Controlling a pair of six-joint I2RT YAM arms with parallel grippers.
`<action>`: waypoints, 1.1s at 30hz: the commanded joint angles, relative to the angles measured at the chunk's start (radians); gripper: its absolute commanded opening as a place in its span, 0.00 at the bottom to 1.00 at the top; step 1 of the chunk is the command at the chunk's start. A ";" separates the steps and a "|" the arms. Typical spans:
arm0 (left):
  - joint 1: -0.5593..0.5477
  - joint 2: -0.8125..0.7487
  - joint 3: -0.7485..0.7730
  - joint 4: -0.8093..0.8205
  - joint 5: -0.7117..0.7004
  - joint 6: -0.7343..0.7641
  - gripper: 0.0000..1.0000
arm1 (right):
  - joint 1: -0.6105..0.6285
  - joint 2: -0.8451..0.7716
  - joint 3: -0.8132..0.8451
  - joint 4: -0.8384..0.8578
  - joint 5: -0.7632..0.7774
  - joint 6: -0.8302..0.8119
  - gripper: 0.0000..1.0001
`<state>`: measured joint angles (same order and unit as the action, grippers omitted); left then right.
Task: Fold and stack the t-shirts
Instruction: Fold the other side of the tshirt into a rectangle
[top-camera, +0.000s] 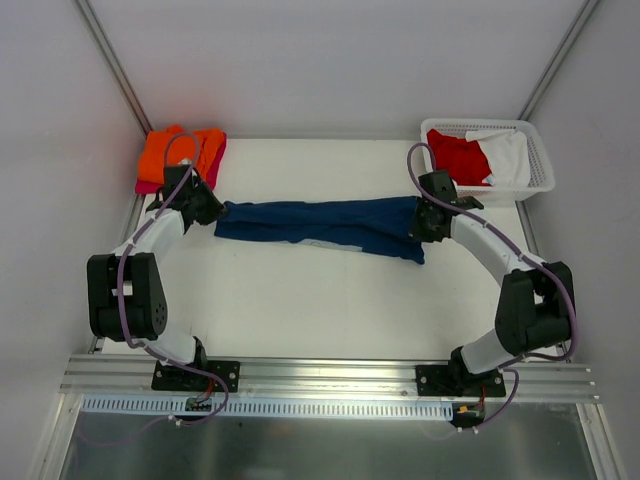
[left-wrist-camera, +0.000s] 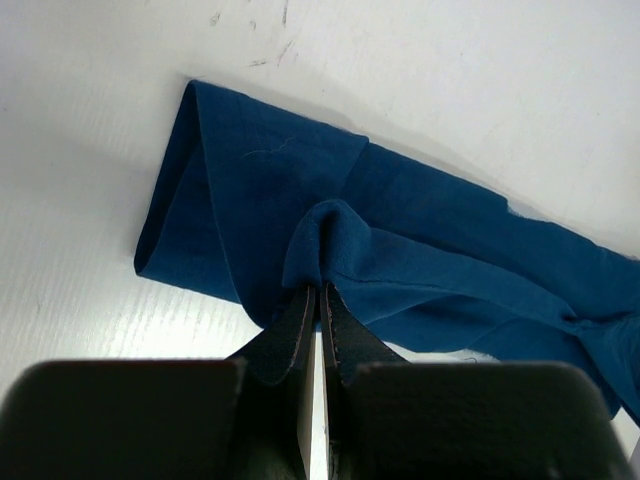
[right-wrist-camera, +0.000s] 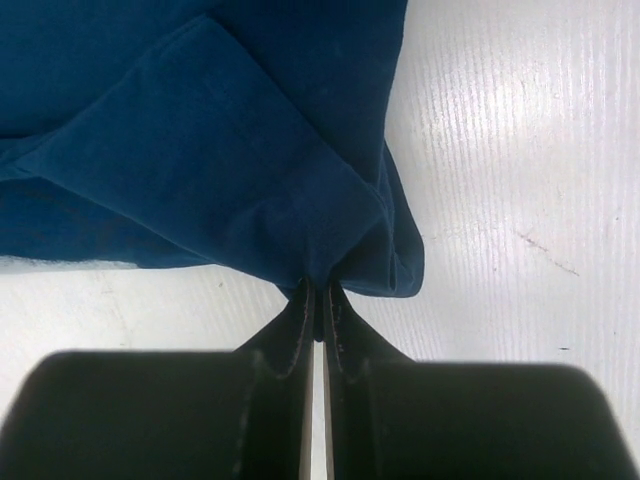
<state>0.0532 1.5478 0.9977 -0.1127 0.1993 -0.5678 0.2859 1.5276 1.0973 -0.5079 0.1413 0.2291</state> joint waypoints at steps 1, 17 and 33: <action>-0.001 -0.067 -0.028 0.011 -0.008 0.003 0.00 | 0.021 -0.069 -0.010 -0.020 0.004 0.024 0.01; -0.001 -0.124 -0.106 0.011 -0.015 0.003 0.00 | 0.087 -0.162 -0.163 -0.023 0.030 0.065 0.00; 0.000 -0.103 -0.163 -0.053 -0.129 -0.021 0.99 | 0.113 -0.210 -0.364 0.058 0.020 0.111 0.00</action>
<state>0.0532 1.4639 0.8497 -0.1467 0.1097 -0.5854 0.3859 1.3624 0.7532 -0.4576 0.1501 0.3176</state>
